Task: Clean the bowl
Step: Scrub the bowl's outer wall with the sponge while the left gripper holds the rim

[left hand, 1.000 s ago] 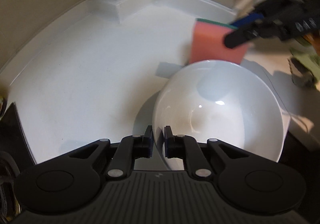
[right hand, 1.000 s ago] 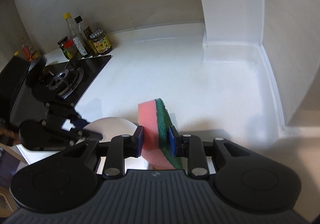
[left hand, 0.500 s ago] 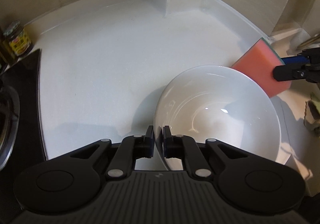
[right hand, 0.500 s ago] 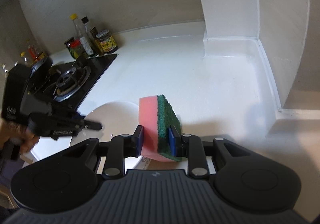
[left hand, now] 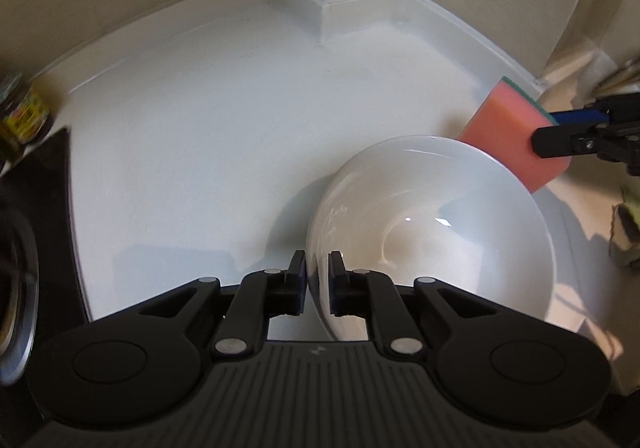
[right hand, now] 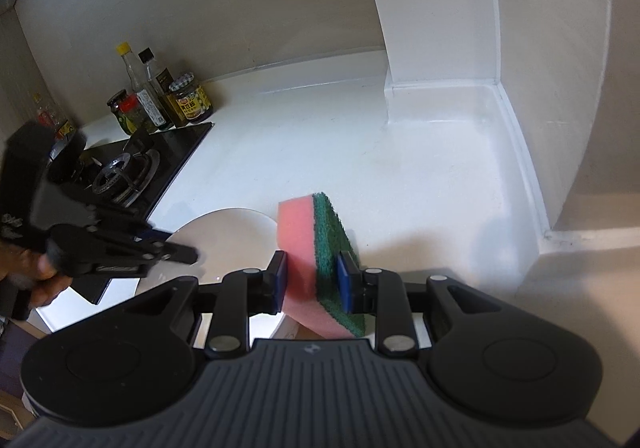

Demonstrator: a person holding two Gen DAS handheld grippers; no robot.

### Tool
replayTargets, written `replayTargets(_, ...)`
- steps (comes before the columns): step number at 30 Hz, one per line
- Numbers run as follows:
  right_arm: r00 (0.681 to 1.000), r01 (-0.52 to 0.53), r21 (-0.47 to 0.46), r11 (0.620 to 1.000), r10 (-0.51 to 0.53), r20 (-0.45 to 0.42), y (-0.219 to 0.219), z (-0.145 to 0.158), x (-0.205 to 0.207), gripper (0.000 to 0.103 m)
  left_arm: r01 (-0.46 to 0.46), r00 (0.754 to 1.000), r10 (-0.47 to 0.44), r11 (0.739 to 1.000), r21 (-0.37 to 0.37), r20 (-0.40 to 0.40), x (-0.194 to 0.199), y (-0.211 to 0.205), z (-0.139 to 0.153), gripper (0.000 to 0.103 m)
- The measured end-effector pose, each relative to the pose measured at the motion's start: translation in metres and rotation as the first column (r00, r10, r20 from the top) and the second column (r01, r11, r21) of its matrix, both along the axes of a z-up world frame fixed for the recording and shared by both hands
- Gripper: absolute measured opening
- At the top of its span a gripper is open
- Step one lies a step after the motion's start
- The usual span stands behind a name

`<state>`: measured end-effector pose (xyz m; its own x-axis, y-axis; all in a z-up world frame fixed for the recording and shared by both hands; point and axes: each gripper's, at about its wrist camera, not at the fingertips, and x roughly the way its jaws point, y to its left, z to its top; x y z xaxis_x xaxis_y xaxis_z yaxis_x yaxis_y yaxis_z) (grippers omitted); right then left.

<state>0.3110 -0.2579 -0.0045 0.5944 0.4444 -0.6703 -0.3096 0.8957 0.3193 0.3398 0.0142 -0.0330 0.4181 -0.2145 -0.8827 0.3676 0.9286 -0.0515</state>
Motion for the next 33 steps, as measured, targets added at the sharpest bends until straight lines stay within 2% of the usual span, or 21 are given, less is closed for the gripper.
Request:
replayTargets(6, 1.0, -0.004, -0.009, 1.0, 0.005, 0.008, 0.004, 0.0, -0.01, 0.023, -0.081, 0.996, 0.081, 0.997, -0.002, 0.024, -0.015, -0.001, -0.001, 0.011)
replayTargets(14, 1.0, -0.015, -0.009, 1.0, 0.015, 0.012, 0.003, 0.001, -0.011, 0.023, -0.065, 0.996, 0.063, 0.997, 0.042, 0.061, -0.016, -0.008, -0.004, 0.008)
replayTargets(20, 1.0, -0.019, 0.001, 1.0, 0.019, 0.013, 0.002, 0.0, -0.003, 0.023, 0.072, 0.994, -0.079, 0.994, 0.086, 0.079, -0.003, -0.009, -0.004, 0.008)
replayTargets(25, 1.0, -0.021, -0.019, 1.0, 0.021, 0.017, 0.005, 0.0, 0.012, 0.023, 0.266, 0.956, -0.281, 0.951, 0.159, 0.084, 0.016, -0.018, -0.004, 0.011)
replayTargets(27, 1.0, -0.018, -0.012, 1.0, 0.019, 0.015, 0.004, -0.001, 0.016, 0.023, 0.241, 0.966, -0.251, 0.961, 0.134, 0.065, 0.024, -0.015, -0.003, 0.01)
replayTargets(30, 1.0, -0.005, 0.014, 1.0, 0.005, 0.01, 0.002, -0.003, 0.015, 0.023, 0.11, 0.994, -0.111, 0.992, 0.059, 0.023, 0.025, -0.004, 0.0, 0.009)
replayTargets(33, 1.0, 0.016, 0.035, 0.999, -0.017, 0.008, -0.001, -0.004, 0.011, 0.023, 0.008, 1.0, -0.008, 1.0, 0.007, 0.007, 0.011, 0.008, 0.001, 0.009)
